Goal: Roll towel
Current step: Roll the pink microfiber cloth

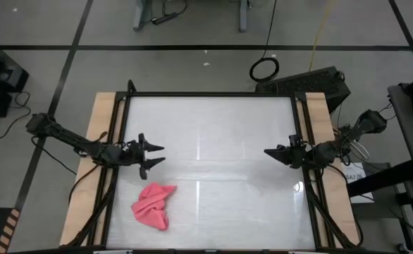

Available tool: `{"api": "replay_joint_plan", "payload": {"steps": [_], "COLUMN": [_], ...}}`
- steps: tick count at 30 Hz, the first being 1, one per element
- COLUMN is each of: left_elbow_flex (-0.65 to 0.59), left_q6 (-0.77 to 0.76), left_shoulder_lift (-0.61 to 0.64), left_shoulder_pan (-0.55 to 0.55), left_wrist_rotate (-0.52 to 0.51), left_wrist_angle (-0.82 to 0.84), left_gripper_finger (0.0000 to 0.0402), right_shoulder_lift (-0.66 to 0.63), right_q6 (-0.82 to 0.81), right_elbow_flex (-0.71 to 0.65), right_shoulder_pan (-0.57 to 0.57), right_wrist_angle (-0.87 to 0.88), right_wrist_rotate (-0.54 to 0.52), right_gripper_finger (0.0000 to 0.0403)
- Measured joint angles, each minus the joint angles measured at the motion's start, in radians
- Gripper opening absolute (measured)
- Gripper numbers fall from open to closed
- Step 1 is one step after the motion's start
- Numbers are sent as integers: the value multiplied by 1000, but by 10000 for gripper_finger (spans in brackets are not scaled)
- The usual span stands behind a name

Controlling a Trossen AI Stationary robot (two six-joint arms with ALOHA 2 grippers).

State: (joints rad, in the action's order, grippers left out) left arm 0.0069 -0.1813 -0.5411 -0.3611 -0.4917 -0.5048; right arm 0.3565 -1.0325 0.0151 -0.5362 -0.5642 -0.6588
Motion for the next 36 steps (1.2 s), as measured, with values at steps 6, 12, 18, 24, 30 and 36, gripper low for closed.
{"api": "replay_joint_plan", "payload": {"steps": [6,12,18,24,30,36], "left_elbow_flex": [34,43,44,45,46,47], "left_q6": [-21,-22,-21,-22,-23,-22], "left_shoulder_lift": [1,1,0,0,0,0], "left_shoulder_pan": [2,2,2,2,2,2], "left_wrist_rotate": [-4,-3,-3,25,37,40], "left_wrist_angle": [-340,-629,-762,-793,-933,-946], "left_gripper_finger": [219,219,219,219,219,219], "right_shoulder_lift": [0,0,0,0,0,0], "right_q6": [-32,-24,-19,5,28,28], "right_elbow_flex": [0,0,0,0,0,0], "right_shoulder_pan": [0,0,0,0,0,0], "right_wrist_angle": [-28,-36,-34,-25,-19,7], "right_wrist_rotate": [-4,-2,5,6,2,2], "right_gripper_finger": [118,118,118,118,118,118]}}
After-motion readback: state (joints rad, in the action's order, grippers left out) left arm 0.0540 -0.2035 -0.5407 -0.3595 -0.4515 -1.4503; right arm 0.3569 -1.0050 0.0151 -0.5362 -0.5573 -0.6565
